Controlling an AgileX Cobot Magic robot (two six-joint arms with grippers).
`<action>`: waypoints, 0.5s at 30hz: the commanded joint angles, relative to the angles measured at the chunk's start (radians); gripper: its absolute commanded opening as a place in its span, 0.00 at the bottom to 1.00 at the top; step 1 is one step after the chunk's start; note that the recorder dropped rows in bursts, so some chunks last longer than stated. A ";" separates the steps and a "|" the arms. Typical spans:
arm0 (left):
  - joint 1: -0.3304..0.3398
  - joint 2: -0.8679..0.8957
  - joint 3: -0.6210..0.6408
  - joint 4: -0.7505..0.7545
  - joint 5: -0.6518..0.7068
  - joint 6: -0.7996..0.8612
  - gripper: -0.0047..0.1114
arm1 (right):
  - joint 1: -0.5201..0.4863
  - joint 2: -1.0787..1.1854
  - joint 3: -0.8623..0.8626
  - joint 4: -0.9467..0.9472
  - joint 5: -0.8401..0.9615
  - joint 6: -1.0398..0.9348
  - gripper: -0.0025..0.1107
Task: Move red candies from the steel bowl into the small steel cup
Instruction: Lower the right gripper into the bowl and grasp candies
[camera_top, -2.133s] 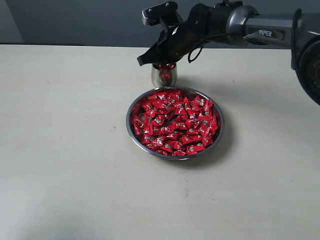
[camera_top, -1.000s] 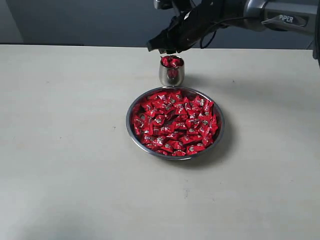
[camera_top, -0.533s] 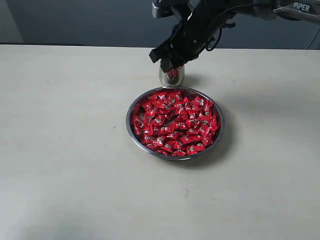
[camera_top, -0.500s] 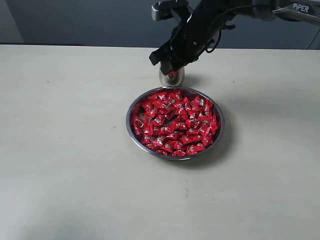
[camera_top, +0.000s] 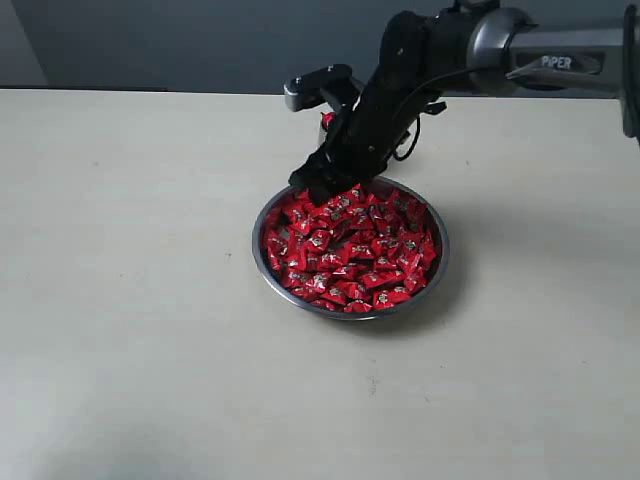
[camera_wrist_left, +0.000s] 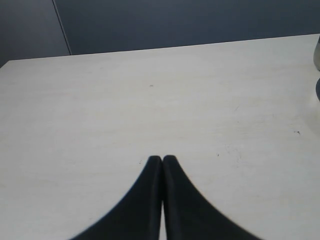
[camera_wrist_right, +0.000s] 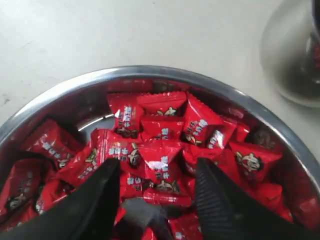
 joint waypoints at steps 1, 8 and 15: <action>-0.008 -0.005 -0.008 0.002 -0.005 -0.002 0.04 | 0.021 0.032 0.005 -0.035 -0.063 -0.008 0.43; -0.008 -0.005 -0.008 0.002 -0.005 -0.002 0.04 | 0.023 0.062 0.005 -0.090 -0.055 0.012 0.28; -0.008 -0.005 -0.008 0.002 -0.005 -0.002 0.04 | 0.023 0.053 0.005 -0.097 -0.011 0.022 0.02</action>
